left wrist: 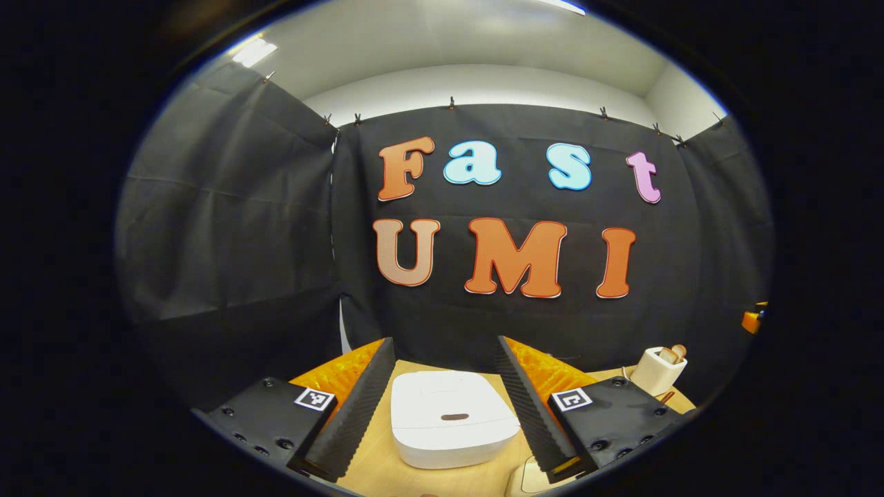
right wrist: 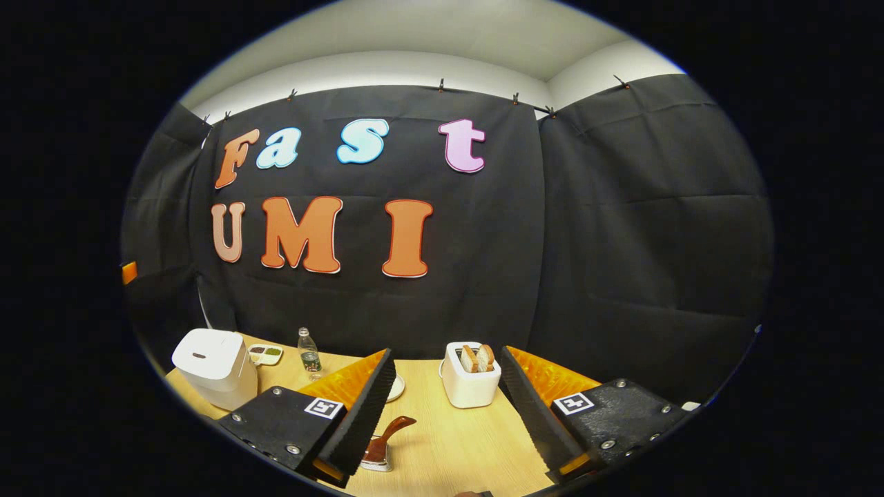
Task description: Close the left gripper, press the button to open the rice cooker; take a wooden spoon from the chopstick holder with the right hand, scoop a spoonful of rice and pour it into the rice cooker, then put the wooden spoon back into the chopstick holder.
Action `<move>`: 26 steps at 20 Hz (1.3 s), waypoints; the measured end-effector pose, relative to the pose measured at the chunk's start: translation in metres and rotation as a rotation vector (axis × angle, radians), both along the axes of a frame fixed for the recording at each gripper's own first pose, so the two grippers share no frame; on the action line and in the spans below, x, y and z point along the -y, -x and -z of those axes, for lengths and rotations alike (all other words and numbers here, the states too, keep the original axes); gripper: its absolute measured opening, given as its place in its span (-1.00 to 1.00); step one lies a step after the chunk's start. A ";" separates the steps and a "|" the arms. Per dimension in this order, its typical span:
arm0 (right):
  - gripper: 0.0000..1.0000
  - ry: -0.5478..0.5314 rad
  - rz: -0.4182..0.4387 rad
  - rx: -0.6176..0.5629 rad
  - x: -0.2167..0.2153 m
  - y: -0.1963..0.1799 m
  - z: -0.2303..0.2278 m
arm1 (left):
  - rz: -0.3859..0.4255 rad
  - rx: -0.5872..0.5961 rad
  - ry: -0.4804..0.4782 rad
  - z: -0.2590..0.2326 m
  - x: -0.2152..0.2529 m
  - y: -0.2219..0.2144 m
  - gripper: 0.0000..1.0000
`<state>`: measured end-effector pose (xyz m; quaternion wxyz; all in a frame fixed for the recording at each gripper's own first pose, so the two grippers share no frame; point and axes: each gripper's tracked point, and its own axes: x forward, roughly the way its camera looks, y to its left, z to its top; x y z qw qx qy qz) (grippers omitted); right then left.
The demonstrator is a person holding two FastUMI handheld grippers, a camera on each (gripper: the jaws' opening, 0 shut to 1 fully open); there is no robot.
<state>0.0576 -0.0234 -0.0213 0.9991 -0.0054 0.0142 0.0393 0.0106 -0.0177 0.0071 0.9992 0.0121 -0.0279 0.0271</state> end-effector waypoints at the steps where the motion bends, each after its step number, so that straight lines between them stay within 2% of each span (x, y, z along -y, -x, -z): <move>1: 0.90 0.001 0.002 -0.001 -0.003 0.002 0.000 | 0.000 -0.003 -0.006 0.001 -0.001 -0.002 0.97; 2: 1.00 0.003 0.006 0.001 -0.004 0.004 0.000 | 0.003 0.001 -0.008 -0.002 -0.002 -0.004 0.99; 3: 0.90 0.007 0.019 0.005 -0.003 0.005 -0.001 | 0.005 0.008 -0.009 -0.004 -0.004 -0.006 0.97; 4: 1.00 0.009 0.034 0.005 -0.002 0.005 0.000 | 0.006 0.010 -0.015 -0.004 -0.005 -0.008 0.99; 5: 0.91 0.009 0.042 -0.001 -0.003 0.006 0.002 | 0.003 0.003 -0.021 -0.002 -0.008 -0.011 0.99; 8: 0.90 0.008 0.042 -0.021 -0.012 0.012 0.006 | 0.014 -0.011 -0.031 0.000 -0.010 -0.015 0.96; 11: 0.91 0.018 0.052 -0.016 -0.015 0.017 0.002 | -0.010 -0.019 -0.047 0.003 -0.020 -0.020 0.35; 14: 0.90 0.010 0.048 -0.005 -0.019 0.022 -0.003 | -0.010 -0.017 -0.036 0.002 -0.023 -0.022 -0.36; 17: 0.90 0.025 0.068 -0.011 -0.017 0.023 0.002 | 0.015 -0.057 -0.041 0.007 -0.024 -0.026 -0.73; 18: 0.90 0.026 0.069 -0.012 -0.017 0.024 0.003 | -0.017 -0.054 -0.049 0.010 -0.034 -0.022 -0.77; 19: 0.90 0.024 0.066 -0.014 -0.020 0.026 0.003 | -0.015 -0.056 -0.051 0.011 -0.037 -0.024 -0.89; 22: 0.90 0.034 0.074 -0.018 -0.021 0.028 0.005 | 0.072 -0.038 -0.018 0.007 -0.021 -0.034 -0.92; 26: 0.90 0.017 0.079 -0.024 -0.024 0.031 0.004 | 0.106 -0.061 -0.048 0.022 -0.014 -0.055 -0.91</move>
